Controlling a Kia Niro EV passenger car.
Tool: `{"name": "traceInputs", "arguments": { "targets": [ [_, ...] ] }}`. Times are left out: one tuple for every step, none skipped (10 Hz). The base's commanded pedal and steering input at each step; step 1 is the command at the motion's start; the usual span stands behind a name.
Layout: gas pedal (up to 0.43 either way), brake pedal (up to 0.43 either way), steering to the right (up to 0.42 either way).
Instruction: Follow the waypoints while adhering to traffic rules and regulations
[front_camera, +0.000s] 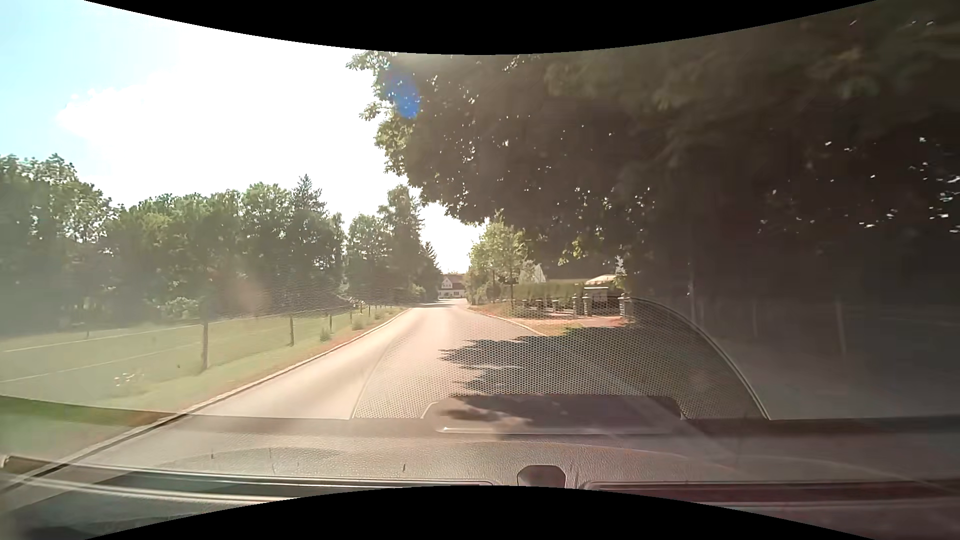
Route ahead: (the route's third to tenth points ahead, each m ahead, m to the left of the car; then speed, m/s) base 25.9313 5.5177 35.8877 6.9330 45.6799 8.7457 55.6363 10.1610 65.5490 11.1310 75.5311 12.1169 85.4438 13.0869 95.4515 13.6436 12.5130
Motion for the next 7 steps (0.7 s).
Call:
{"name": "traceInputs", "arguments": {
  "targets": [
    [0.118,0.006,-0.036],
    [0.118,0.006,-0.035],
    [0.118,0.006,-0.035],
    [0.118,0.006,-0.033],
    [0.118,0.006,-0.030],
    [0.118,0.006,-0.027],
    [0.118,0.006,-0.026]
  ]
}}
